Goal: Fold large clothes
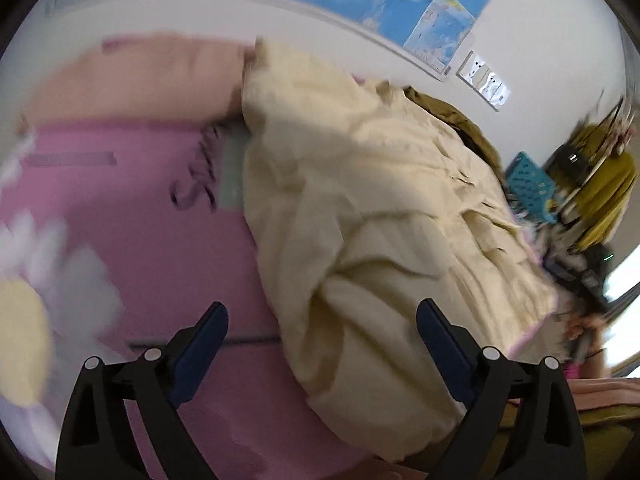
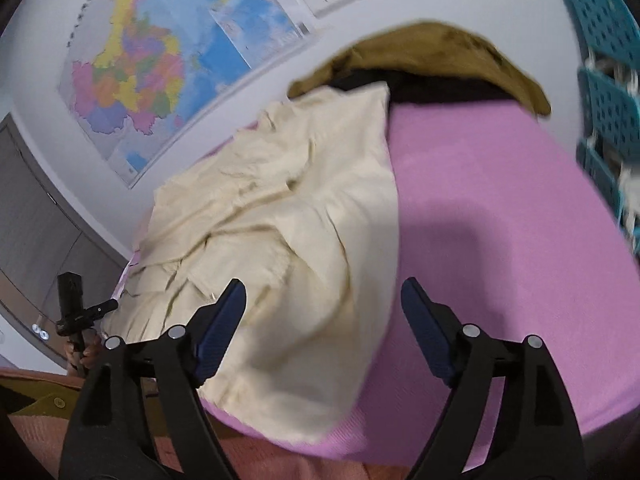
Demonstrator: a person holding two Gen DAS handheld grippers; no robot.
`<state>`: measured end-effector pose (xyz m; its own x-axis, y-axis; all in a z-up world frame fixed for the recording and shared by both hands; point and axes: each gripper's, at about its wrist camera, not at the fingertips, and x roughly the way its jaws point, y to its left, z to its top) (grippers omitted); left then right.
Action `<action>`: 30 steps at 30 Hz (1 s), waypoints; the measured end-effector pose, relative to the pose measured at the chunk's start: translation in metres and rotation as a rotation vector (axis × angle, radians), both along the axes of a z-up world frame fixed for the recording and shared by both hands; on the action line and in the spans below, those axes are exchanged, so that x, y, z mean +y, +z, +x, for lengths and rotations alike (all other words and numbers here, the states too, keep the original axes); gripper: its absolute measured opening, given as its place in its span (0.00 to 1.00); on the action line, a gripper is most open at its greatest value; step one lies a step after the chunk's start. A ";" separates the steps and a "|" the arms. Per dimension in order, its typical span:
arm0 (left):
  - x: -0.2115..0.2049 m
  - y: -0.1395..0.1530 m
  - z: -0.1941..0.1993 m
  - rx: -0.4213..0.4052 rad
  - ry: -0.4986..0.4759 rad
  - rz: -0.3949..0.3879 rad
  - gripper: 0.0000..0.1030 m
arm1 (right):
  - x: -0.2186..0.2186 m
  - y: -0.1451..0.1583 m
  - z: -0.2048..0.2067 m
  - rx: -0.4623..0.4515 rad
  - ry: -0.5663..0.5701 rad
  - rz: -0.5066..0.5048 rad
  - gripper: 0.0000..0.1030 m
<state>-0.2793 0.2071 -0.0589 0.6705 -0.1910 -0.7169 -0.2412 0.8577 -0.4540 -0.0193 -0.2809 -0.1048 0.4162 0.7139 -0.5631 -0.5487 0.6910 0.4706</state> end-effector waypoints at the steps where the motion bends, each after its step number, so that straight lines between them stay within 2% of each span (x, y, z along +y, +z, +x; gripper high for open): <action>1: 0.001 -0.003 -0.001 -0.010 0.004 -0.032 0.90 | -0.002 -0.005 0.000 0.020 0.007 0.005 0.77; 4: -0.004 -0.003 -0.001 -0.017 -0.006 -0.037 0.93 | -0.002 -0.017 -0.002 0.061 0.033 0.019 0.78; 6: -0.012 -0.003 0.002 -0.016 -0.046 -0.047 0.93 | 0.003 -0.018 -0.008 0.038 0.059 0.017 0.81; 13: -0.037 -0.006 0.009 -0.026 -0.166 -0.076 0.93 | 0.019 -0.019 -0.019 0.042 0.197 0.049 0.81; 17: -0.034 -0.009 0.014 -0.040 -0.168 -0.126 0.93 | 0.029 -0.018 -0.018 0.047 0.241 0.062 0.80; 20: -0.032 -0.009 0.023 -0.036 -0.148 -0.132 0.93 | 0.040 -0.018 -0.016 0.039 0.245 0.060 0.80; 21: -0.033 -0.008 0.025 -0.032 -0.135 -0.117 0.90 | 0.043 -0.018 -0.016 0.037 0.253 0.053 0.78; 22: -0.034 -0.008 0.025 -0.025 -0.128 -0.095 0.81 | 0.046 -0.018 -0.017 0.038 0.261 0.046 0.76; 23: -0.037 -0.007 0.025 -0.007 -0.118 -0.045 0.76 | 0.046 -0.019 -0.018 0.041 0.264 0.048 0.74; 24: -0.039 -0.006 0.024 0.008 -0.112 -0.012 0.70 | 0.045 -0.019 -0.018 0.045 0.267 0.048 0.68; 27: -0.040 -0.005 0.021 0.026 -0.102 -0.001 0.68 | 0.036 -0.022 -0.017 0.075 0.257 0.079 0.57; 29: -0.040 -0.006 0.021 0.020 -0.085 -0.011 0.69 | 0.032 -0.025 -0.015 0.121 0.251 0.128 0.47; 30: -0.039 -0.006 0.022 0.020 -0.078 -0.029 0.68 | 0.032 -0.027 -0.013 0.145 0.257 0.152 0.38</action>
<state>-0.2568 0.1683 -0.0650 0.6380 -0.2635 -0.7235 -0.1831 0.8608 -0.4749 -0.0323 -0.2487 -0.1319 0.1348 0.8656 -0.4823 -0.6156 0.4545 0.6438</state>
